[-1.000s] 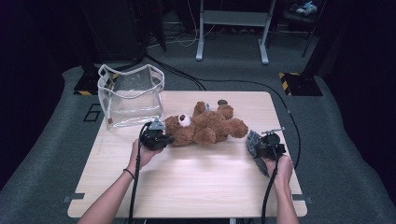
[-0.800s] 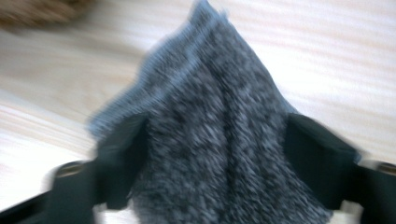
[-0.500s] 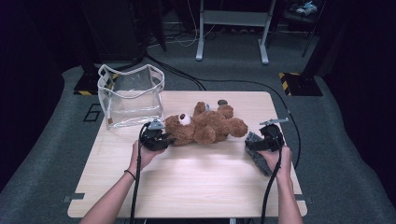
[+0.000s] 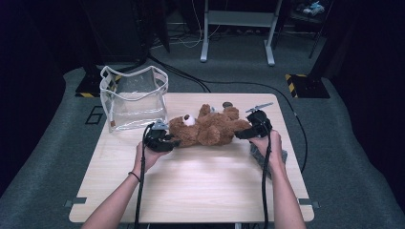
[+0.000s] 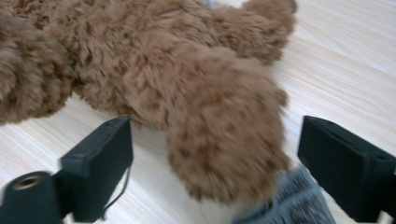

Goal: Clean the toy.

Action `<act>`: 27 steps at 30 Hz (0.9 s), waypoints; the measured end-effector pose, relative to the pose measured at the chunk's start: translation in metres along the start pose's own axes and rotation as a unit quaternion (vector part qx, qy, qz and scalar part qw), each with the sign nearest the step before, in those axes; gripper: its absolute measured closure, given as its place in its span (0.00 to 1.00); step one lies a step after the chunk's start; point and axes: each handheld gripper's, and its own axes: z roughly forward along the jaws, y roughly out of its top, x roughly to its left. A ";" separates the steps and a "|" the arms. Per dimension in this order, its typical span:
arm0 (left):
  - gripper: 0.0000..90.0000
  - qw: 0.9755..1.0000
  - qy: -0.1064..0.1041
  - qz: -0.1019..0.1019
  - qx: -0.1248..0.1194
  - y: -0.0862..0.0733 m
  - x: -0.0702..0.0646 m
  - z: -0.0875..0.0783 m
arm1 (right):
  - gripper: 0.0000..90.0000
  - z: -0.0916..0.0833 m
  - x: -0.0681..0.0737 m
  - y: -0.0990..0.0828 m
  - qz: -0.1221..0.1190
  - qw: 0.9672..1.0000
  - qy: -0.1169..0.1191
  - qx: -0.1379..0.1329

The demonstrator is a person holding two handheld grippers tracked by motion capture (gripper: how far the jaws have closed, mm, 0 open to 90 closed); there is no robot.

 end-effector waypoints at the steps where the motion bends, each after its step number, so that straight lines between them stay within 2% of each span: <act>1: 0.64 1.000 0.000 0.000 -0.003 0.000 0.000 0.000 | 0.17 0.003 0.001 0.002 -0.004 1.000 -0.005 0.004; 2: 0.64 1.000 -0.001 0.003 0.000 0.000 0.001 0.000 | 0.20 0.006 0.001 0.004 -0.005 1.000 -0.011 0.006; 3: 0.65 1.000 0.000 0.003 0.000 0.000 0.001 0.000 | 0.23 0.009 0.000 0.006 -0.004 1.000 0.001 0.012; 5: 0.68 1.000 0.001 0.005 0.000 0.000 0.001 0.000 | 0.29 0.014 0.000 0.007 -0.002 1.000 -0.007 0.014; 8: 0.72 1.000 0.003 0.006 0.002 0.001 0.002 0.000 | 0.37 0.017 -0.005 0.006 0.006 1.000 -0.006 0.019; 10: 0.75 1.000 0.004 0.006 -0.001 0.001 0.002 0.001 | 0.41 0.019 -0.008 0.005 0.011 1.000 0.002 0.018; 14: 0.81 1.000 0.007 0.004 0.000 0.001 0.002 0.001 | 0.51 0.021 -0.008 0.003 0.006 1.000 0.005 0.017; 20: 0.83 1.000 0.006 0.008 0.003 0.001 0.002 0.002 | 0.64 0.023 -0.007 0.000 -0.001 1.000 0.018 0.016; 27: 0.84 1.000 0.003 0.002 0.000 0.000 0.002 0.003 | 0.69 0.019 0.001 -0.002 -0.014 1.000 -0.002 0.006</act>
